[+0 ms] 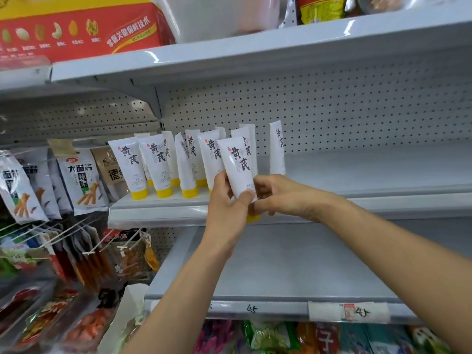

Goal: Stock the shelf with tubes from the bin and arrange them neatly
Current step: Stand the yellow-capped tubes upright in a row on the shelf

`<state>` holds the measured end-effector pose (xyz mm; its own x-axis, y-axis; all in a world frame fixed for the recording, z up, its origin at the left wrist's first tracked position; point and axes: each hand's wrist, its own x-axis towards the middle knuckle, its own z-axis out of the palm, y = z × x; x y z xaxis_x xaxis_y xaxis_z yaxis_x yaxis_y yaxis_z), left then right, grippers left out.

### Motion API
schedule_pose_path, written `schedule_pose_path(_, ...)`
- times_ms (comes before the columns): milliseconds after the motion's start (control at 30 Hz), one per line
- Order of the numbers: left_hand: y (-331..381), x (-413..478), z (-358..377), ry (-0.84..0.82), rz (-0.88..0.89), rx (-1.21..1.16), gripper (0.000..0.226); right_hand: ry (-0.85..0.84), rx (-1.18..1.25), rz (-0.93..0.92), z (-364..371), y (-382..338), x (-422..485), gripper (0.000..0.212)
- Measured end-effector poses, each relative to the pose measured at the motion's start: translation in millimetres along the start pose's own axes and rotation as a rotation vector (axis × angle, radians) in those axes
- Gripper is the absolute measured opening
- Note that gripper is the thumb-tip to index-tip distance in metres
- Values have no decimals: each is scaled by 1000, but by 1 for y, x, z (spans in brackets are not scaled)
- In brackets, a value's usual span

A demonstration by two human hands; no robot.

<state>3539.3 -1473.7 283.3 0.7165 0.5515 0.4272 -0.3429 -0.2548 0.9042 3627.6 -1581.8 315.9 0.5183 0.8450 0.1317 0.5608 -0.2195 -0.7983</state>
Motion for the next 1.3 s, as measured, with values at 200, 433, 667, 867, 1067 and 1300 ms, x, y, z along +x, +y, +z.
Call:
schedule_pose_path(200, 5, -4, 1, -101, -39, 11, 34, 23, 44, 15, -6, 7, -6, 26)
schedule_pose_path(433, 1, -2, -19, -85, 103, 595, 29, 391, 25, 98, -27, 14, 3, 29)
schedule_pose_path(667, -4, -8, -20, -144, 69, 952, 32, 554, -181, 174, -41, 33, 24, 45)
schedule_pose_path(867, -9, -5, -23, -132, 54, 1004, 30, 530, -196, 173, -40, 41, 32, 47)
schedule_pose_path(1067, -13, -3, -22, -132, 46, 1047, 31, 510, -227, 161, -38, 39, 34, 49)
schedule_pose_path(1300, -12, -7, -18, -126, 34, 1047, 31, 500, -288, 218, -37, 41, 30, 51)
